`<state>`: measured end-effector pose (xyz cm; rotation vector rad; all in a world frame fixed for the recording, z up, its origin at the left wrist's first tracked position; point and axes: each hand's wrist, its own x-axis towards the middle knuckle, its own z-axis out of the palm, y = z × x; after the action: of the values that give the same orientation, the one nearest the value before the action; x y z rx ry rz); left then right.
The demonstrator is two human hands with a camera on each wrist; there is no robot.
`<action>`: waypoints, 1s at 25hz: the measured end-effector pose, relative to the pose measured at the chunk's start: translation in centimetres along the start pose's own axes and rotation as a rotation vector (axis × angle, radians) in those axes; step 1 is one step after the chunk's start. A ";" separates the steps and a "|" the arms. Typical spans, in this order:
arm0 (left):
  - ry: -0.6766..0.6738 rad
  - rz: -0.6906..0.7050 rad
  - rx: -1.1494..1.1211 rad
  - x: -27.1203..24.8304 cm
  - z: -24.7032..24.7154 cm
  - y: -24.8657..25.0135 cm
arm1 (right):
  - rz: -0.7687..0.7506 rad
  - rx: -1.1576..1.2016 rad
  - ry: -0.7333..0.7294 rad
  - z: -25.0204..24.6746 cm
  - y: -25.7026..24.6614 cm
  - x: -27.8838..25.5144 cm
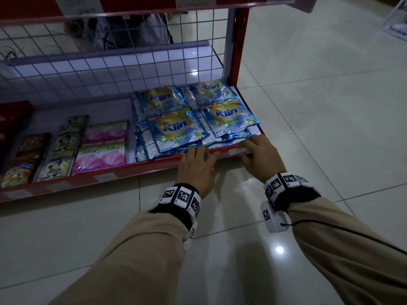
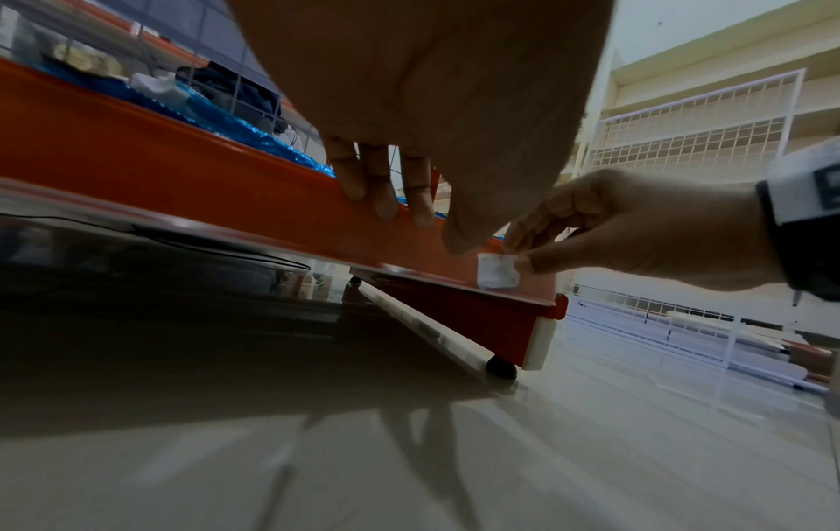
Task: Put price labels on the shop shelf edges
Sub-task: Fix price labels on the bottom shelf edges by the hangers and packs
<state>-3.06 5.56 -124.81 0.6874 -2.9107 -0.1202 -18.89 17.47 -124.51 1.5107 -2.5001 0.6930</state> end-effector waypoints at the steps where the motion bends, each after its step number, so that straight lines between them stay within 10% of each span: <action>1: 0.003 -0.002 -0.001 0.0 0.0 0.0 | -0.001 -0.036 -0.019 0.0 0.0 0.0; 16: 0.015 -0.005 -0.013 -0.1 0.1 -0.1 | 0.003 -0.198 -0.093 0.9 -0.4 0.1; 25: 0.007 -0.004 -0.109 0.1 -0.2 -0.5 | 0.136 0.218 0.004 -0.1 -0.6 1.6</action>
<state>-2.89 5.06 -124.62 0.6740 -2.8711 -0.2739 -19.18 16.01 -123.74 1.4091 -2.6152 1.0180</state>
